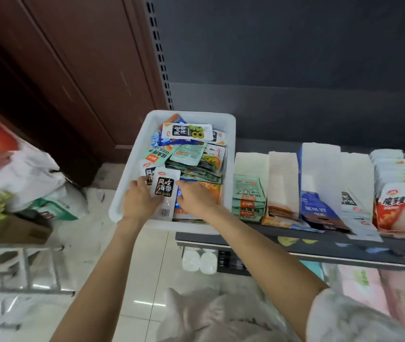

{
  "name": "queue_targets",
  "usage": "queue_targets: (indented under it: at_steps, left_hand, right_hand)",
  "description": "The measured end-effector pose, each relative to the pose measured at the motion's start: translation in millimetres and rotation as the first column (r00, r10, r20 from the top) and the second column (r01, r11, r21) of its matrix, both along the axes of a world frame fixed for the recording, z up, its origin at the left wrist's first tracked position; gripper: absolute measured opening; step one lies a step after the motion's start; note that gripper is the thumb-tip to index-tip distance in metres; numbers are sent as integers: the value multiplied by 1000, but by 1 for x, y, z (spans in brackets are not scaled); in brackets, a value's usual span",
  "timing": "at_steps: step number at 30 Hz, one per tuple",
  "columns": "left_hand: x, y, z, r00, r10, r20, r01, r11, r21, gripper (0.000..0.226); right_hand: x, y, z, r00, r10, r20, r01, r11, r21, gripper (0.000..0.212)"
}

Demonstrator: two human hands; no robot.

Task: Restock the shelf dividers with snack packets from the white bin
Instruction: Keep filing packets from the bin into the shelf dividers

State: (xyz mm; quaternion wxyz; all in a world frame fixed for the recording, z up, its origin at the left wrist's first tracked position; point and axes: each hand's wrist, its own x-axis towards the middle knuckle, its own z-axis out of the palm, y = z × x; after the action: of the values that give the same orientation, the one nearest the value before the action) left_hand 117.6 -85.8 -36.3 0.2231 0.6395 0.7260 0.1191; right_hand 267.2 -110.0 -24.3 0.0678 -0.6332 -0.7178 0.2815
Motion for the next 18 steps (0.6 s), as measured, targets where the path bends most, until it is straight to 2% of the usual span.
queue_targets:
  at_steps: [3,5,7,9,10,12,13,14,16,18]
  left_hand:
    - [-5,4,6,1000,8,-6,-8,998,-63,60]
    - [-5,2,16,997,20,77,-18,999,-37,52]
    - [-2,-4,32,982,-25,187,7,995,100,37]
    - [5,-12,45,959,-215,183,143,928,344,22]
    - [9,-15,49,929,-337,154,234,856,461,18]
    - [22,-19,53,846,-530,63,385,688,615,18]
    - [30,-20,52,804,-595,12,438,605,665,21]
    - [38,-20,51,764,-645,-33,478,530,700,23]
    - [59,-18,51,681,-728,-79,547,434,716,28]
    - [83,-18,54,608,-793,-40,603,429,673,34]
  right_hand:
    - [-15,3,-3,976,-104,-193,77,986,-147,45]
    - [-16,2,1,914,-212,-346,143,967,-213,48]
    - [-11,-1,9,853,-292,-433,228,954,-194,43]
    - [-1,-9,22,770,-330,-547,305,942,-140,35]
    - [6,-14,32,667,-367,-648,351,922,-160,31]
    - [25,-22,53,373,-461,-805,459,846,-272,27]
    - [38,-26,63,243,-487,-839,508,801,-318,24]
    - [53,-30,70,165,-494,-854,551,764,-336,20]
    - [84,-41,80,169,-495,-852,623,724,-297,14]
    - [114,-56,85,257,-488,-834,678,706,-205,16]
